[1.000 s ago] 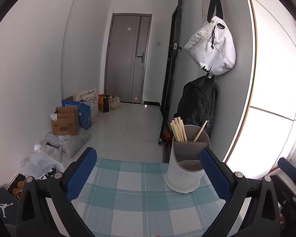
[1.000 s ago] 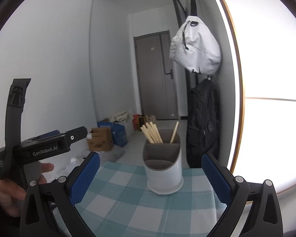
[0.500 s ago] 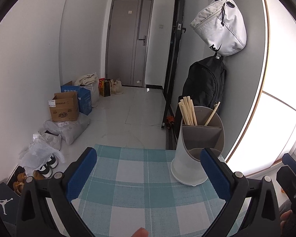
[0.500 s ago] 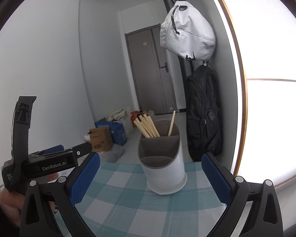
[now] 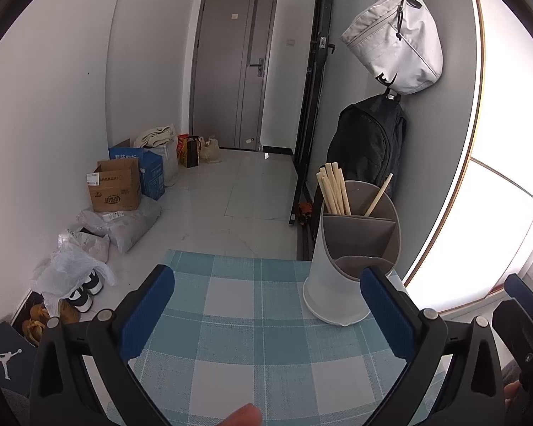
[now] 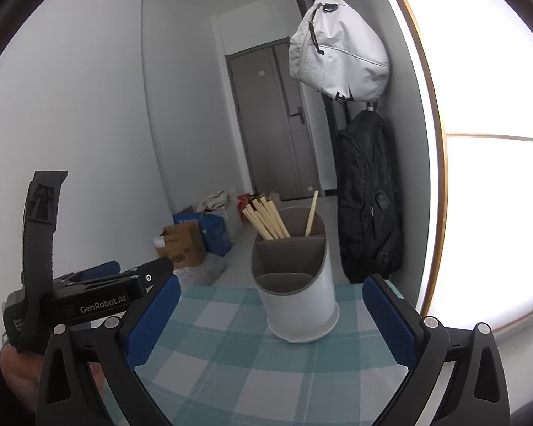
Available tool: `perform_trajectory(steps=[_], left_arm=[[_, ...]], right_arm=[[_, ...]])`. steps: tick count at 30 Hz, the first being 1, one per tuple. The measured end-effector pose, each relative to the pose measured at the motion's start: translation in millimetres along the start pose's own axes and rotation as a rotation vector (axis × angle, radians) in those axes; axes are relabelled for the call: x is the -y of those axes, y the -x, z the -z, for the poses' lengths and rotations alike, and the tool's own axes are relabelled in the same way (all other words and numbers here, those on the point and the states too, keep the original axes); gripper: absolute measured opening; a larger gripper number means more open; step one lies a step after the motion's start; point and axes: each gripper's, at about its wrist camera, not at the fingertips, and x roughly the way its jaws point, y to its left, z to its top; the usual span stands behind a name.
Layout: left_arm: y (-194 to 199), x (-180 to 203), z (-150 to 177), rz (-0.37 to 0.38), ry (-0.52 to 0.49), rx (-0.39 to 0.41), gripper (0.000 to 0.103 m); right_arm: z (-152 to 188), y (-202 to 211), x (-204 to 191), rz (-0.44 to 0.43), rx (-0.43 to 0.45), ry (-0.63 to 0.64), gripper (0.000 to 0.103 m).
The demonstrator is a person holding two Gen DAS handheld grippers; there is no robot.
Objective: Organize utensils
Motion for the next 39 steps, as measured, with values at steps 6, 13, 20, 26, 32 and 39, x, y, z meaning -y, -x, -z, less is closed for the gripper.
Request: perform_trajectory(steps=[6,13,20,26,32,39], left_arm=[[-4.0,-0.7,0.8,-0.03,-0.006,0.008,0.102],[-2.2,-3.1,1.5,-0.026,0.007,0.006,0.102],[-2.1,-2.0,2.8,-0.025,-0.003,0.009,0.102],[1.0,4.6,4.1,-0.016,-0.038,0.026,0.102],[-0.6,1.4,3.4,-0.006,-0.022,0.015,0.102],[-2.1,-0.5,3.9,-0.012,-0.008,0.005,0.102]], right_arm=[[1.1,2.6,-4.9,-0.009,0.005,0.026,0.103],[1.5,2.4,-5.8,-0.009,0.002,0.036,0.103],[1.2,3.5,-6.0,-0.007,0.002,0.037,0.103],[1.1,3.8,-6.0,-0.003,0.002,0.036,0.103],[1.7,4.2,-5.0,-0.002,-0.003,0.035,0.103],[2.0,4.0,-4.5,-0.002,-0.005,0.036,0.103]])
